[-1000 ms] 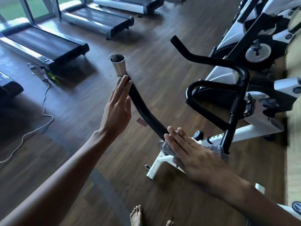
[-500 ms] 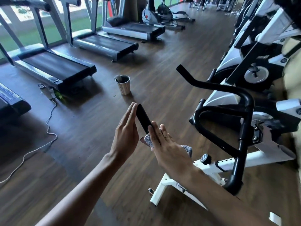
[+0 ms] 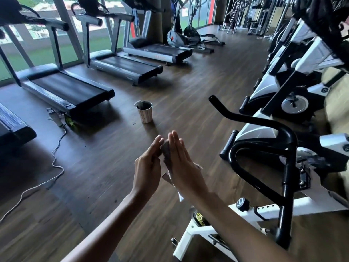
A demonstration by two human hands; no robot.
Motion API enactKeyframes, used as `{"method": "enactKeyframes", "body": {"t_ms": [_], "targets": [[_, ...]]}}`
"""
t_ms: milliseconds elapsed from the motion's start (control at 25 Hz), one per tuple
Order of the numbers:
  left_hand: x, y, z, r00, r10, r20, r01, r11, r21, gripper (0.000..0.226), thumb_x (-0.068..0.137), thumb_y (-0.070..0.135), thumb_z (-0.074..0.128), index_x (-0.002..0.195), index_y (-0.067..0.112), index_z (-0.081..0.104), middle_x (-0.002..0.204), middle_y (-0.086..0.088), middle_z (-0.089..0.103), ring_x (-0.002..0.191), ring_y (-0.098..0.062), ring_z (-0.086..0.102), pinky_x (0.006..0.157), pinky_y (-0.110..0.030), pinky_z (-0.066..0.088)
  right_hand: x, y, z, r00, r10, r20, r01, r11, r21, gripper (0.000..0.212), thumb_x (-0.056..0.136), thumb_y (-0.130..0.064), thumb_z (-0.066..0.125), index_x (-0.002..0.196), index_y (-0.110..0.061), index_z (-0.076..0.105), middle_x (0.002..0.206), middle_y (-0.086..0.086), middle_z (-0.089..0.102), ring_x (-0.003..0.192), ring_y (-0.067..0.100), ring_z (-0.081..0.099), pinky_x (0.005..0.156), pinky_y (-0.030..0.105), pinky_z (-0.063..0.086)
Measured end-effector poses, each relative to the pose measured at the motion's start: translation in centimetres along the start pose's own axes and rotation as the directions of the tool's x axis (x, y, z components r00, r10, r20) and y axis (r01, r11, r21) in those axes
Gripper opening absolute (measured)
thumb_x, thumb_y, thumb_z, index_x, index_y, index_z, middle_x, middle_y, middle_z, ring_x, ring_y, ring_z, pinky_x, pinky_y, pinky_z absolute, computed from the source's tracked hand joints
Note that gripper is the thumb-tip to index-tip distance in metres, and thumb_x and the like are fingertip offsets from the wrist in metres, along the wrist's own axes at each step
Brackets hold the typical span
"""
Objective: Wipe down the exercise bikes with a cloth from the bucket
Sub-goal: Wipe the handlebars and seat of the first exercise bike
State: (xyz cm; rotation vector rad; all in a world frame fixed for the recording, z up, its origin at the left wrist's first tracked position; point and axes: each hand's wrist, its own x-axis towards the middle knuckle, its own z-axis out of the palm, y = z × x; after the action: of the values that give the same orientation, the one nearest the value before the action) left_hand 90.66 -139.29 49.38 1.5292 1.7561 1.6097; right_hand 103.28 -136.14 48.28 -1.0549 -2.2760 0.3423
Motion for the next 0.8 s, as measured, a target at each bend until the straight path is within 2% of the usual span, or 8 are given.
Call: {"method": "enactKeyframes", "body": {"t_ms": [80, 240, 360, 480, 560, 640, 720, 800], "targets": [[-0.1, 0.4, -0.1, 1.000, -0.013, 0.022, 0.013, 1.000, -0.020, 0.063, 0.081, -0.004, 0.041, 0.139, 0.016, 0.055, 0.130, 0.005, 0.064, 0.122, -0.004, 0.060, 0.106, -0.034, 0.048, -0.9, 0.5, 0.0, 0.998, 0.004, 0.060, -0.003, 1.000, -0.020, 0.079, 0.107, -0.034, 0.034, 0.148, -0.039, -0.033, 0.164, -0.013, -0.025, 0.156, 0.017, -0.001, 0.118, 0.043, 0.035], [-0.1, 0.7, -0.5, 0.999, -0.006, 0.045, 0.005, 0.999, 0.033, 0.067, 0.077, -0.003, 0.040, 0.138, 0.020, 0.057, 0.130, 0.006, 0.065, 0.120, 0.002, 0.059, 0.102, -0.022, 0.048, -0.8, -0.1, -0.6, 0.998, 0.041, 0.048, -0.042, 0.999, 0.011, 0.079, 0.106, -0.033, 0.043, 0.155, -0.032, -0.019, 0.165, -0.013, -0.020, 0.156, 0.020, 0.008, 0.119, 0.039, 0.034], [-0.2, 0.5, -1.1, 0.993, 0.020, 0.116, -0.025, 0.999, 0.039, 0.072, 0.080, -0.001, 0.038, 0.139, 0.037, 0.052, 0.135, 0.007, 0.062, 0.121, -0.005, 0.061, 0.101, -0.027, 0.050, -2.9, -0.3, -0.8, 0.994, 0.105, 0.019, -0.100, 0.980, -0.174, 0.095, 0.093, -0.038, 0.065, 0.160, -0.022, 0.000, 0.169, -0.001, 0.004, 0.145, 0.021, 0.041, 0.086, 0.038, 0.058], [-0.5, 0.5, -2.0, 0.986, 0.054, 0.160, -0.062, 0.997, 0.042, 0.068, 0.086, 0.000, 0.039, 0.139, 0.042, 0.051, 0.137, 0.016, 0.056, 0.109, 0.010, 0.062, 0.095, -0.013, 0.046, -4.5, 0.1, -1.2, 0.993, 0.116, 0.034, -0.105, 0.965, -0.241, 0.097, 0.086, -0.023, 0.075, 0.160, -0.018, 0.013, 0.167, 0.003, 0.019, 0.121, 0.021, 0.065, 0.062, 0.030, 0.060], [-0.7, 0.0, -2.9, 0.985, 0.079, 0.155, -0.089, 0.994, 0.061, 0.063, 0.087, -0.002, 0.041, 0.138, 0.031, 0.054, 0.129, 0.027, 0.055, 0.101, 0.022, 0.054, 0.093, -0.008, 0.043, -4.3, -0.3, -2.3, 0.994, 0.107, 0.004, -0.106, 0.987, -0.123, 0.086, 0.094, -0.011, 0.062, 0.161, -0.026, 0.009, 0.168, -0.006, 0.015, 0.127, 0.015, 0.059, 0.081, 0.028, 0.058], [-0.4, -0.7, -4.2, 0.986, 0.079, 0.149, -0.092, 0.992, 0.086, 0.059, 0.089, -0.008, 0.045, 0.136, 0.024, 0.058, 0.122, 0.029, 0.056, 0.099, 0.015, 0.052, 0.090, -0.003, 0.039, -3.4, -0.9, -3.4, 0.994, 0.110, -0.027, -0.109, 0.993, 0.051, 0.077, 0.099, -0.004, 0.052, 0.161, -0.025, 0.011, 0.168, -0.008, 0.014, 0.146, 0.007, 0.035, 0.110, 0.019, 0.039], [0.6, -1.0, -5.4, 0.982, 0.083, 0.167, -0.100, 0.991, 0.093, 0.056, 0.091, -0.009, 0.048, 0.134, 0.024, 0.060, 0.126, 0.021, 0.060, 0.109, 0.005, 0.055, 0.092, -0.002, 0.036, -1.7, -1.4, -4.1, 0.985, 0.132, -0.111, -0.119, 0.986, 0.120, 0.071, 0.098, 0.000, 0.053, 0.159, -0.015, 0.021, 0.166, 0.000, 0.023, 0.150, 0.007, 0.025, 0.117, 0.012, 0.022], [2.3, -1.1, -5.9, 0.973, 0.112, 0.202, -0.132, 0.987, 0.090, 0.050, 0.093, -0.005, 0.051, 0.133, 0.024, 0.061, 0.129, 0.015, 0.061, 0.116, 0.001, 0.055, 0.095, -0.002, 0.035, -0.2, -1.5, -4.8, 0.973, 0.177, -0.149, -0.157, 0.978, 0.136, 0.067, 0.098, 0.001, 0.054, 0.158, -0.010, 0.025, 0.163, 0.004, 0.028, 0.150, 0.007, 0.025, 0.117, 0.008, 0.017]]}}
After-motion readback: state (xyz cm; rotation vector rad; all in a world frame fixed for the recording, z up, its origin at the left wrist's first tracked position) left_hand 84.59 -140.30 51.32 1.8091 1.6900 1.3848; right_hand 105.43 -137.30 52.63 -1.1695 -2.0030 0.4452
